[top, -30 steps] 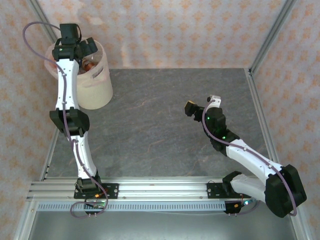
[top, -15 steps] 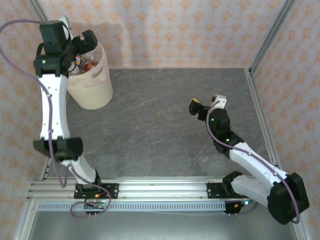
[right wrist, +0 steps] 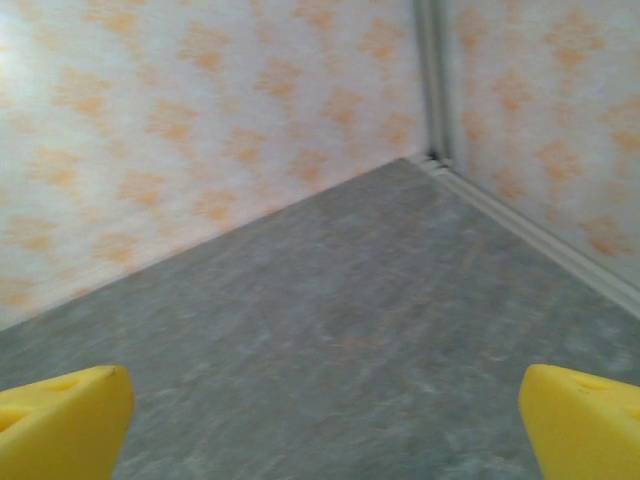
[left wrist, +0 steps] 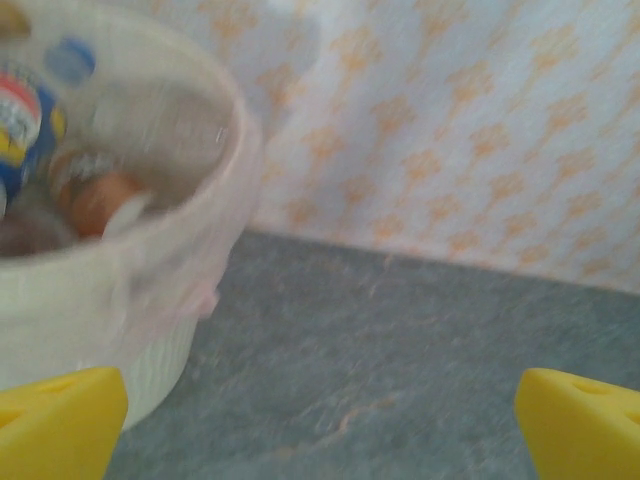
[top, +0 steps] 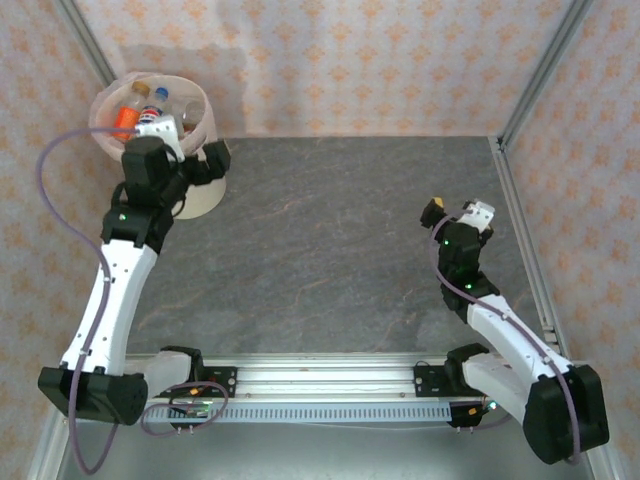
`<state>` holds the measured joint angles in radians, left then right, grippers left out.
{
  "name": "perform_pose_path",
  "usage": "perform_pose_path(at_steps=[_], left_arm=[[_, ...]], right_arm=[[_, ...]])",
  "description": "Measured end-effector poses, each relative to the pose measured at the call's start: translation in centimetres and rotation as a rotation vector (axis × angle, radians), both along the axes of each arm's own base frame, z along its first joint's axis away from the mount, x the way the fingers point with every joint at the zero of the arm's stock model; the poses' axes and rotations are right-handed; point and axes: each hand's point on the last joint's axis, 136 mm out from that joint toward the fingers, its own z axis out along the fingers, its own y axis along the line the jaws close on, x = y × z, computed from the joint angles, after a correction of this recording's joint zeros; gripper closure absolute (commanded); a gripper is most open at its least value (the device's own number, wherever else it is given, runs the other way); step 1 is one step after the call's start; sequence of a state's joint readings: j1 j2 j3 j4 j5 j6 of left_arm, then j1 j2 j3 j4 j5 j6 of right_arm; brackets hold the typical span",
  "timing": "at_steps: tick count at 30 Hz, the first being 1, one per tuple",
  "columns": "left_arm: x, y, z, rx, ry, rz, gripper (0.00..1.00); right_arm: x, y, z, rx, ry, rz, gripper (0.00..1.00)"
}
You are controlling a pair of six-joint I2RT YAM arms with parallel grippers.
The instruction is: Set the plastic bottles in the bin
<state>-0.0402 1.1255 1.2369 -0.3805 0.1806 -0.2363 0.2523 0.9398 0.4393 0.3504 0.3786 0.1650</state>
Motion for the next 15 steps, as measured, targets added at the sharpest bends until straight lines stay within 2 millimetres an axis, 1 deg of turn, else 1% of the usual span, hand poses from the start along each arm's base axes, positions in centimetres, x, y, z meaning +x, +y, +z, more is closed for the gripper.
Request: perform_pose_path(at_steps=[5, 7, 9, 10, 12, 15], left_arm=[[-1.7, 1.9, -7.4, 0.045, 0.079, 0.100, 0.00], [-2.8, 3.2, -10.7, 0.072, 0.110, 0.169, 0.00], [-3.7, 4.4, -13.3, 0.100, 0.143, 0.231, 0.00], [-4.1, 5.0, -14.4, 0.118, 0.157, 0.262, 0.00], [-4.5, 6.1, -16.1, 0.151, 0.177, 0.321, 0.00], [-4.8, 7.8, -18.3, 0.206, 0.196, 0.408, 0.00]], right_arm=[[-0.2, -3.7, -3.3, -0.039, 0.074, -0.139, 0.01], [-0.1, -5.0, -4.6, -0.058, 0.117, -0.191, 0.01], [-0.1, -6.0, -6.0, -0.081, 0.166, -0.226, 0.01], [0.1, -6.4, -6.7, -0.089, 0.184, -0.236, 0.01], [0.2, -6.9, -7.7, -0.099, 0.204, -0.247, 0.01], [0.6, -7.4, -9.4, -0.097, 0.244, -0.229, 0.01]])
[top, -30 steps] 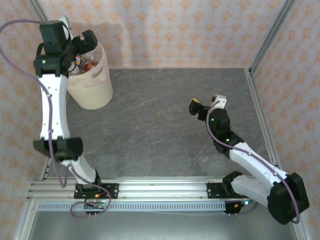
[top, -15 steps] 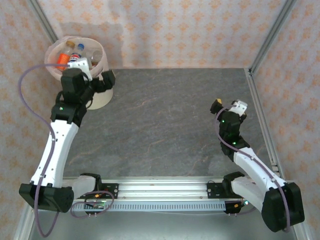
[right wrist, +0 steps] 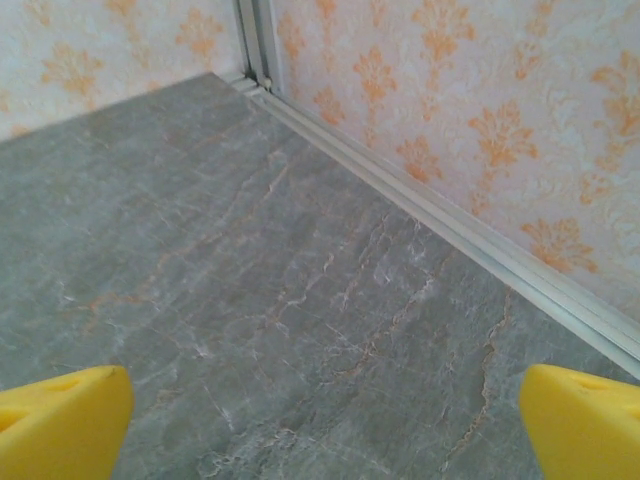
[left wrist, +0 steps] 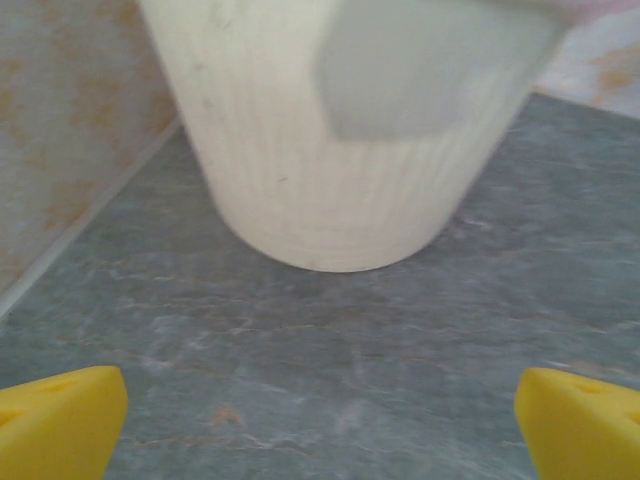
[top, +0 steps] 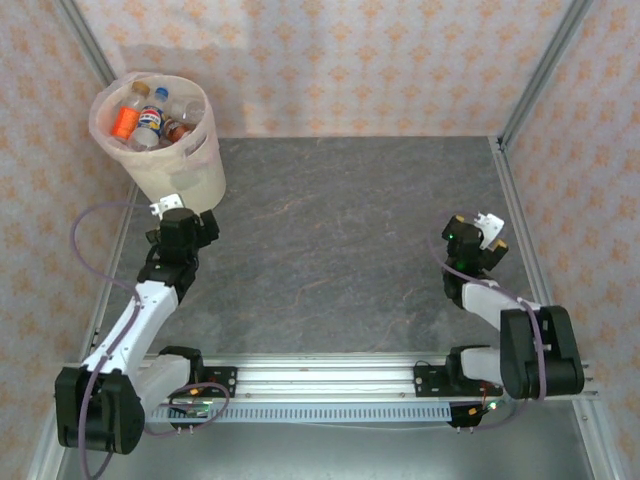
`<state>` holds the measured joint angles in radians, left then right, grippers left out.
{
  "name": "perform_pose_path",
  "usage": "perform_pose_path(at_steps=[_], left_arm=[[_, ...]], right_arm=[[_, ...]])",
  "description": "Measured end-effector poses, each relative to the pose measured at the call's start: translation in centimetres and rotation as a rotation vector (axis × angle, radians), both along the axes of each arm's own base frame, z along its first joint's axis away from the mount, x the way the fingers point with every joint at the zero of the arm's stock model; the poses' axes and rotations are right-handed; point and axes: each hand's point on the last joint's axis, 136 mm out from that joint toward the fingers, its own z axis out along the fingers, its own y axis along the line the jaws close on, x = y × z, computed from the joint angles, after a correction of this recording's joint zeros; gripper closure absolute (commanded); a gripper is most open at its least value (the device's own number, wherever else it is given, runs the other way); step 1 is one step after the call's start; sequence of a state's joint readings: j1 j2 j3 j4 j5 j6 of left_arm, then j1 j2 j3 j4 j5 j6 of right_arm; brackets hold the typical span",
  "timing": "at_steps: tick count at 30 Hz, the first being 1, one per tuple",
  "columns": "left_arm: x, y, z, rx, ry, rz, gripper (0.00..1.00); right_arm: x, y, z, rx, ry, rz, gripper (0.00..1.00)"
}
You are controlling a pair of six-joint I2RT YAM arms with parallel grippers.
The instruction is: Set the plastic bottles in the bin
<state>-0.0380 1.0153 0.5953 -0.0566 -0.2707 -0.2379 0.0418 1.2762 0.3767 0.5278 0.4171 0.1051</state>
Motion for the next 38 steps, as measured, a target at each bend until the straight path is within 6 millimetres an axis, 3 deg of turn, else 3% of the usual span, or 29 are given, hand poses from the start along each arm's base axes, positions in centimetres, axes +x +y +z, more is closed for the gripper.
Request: perform_pose_path(at_steps=[4, 8, 11, 15, 22, 26, 38], left_arm=[[-0.2, 1.5, -3.4, 0.042, 0.046, 0.062, 0.00], [0.7, 1.8, -5.1, 0.068, 0.075, 0.048, 0.00], [1.8, 1.3, -5.6, 0.073, 0.044, 0.002, 0.00], [2.9, 0.0, -7.3, 0.060, 0.038, -0.084, 0.00], [5.3, -2.0, -9.4, 0.054, 0.028, -0.218, 0.00], [5.6, -3.0, -9.4, 0.090, 0.007, -0.236, 0.00], [5.4, -1.3, -7.8, 0.163, -0.046, -0.109, 0.00]], right_arm=[[0.9, 0.2, -1.4, 0.029, 0.033, 0.068, 0.01], [2.5, 1.9, -2.2, 0.068, 0.022, 0.197, 0.01], [3.5, 3.3, -3.1, 0.083, 0.006, 0.286, 0.01], [3.2, 3.9, -4.7, 0.095, 0.022, 0.319, 0.01], [4.3, 4.4, -3.3, 0.073, -0.012, 0.327, 0.01], [4.3, 4.4, -3.3, 0.068, -0.010, 0.325, 0.01], [4.4, 4.4, -3.2, 0.062, -0.008, 0.328, 0.01]])
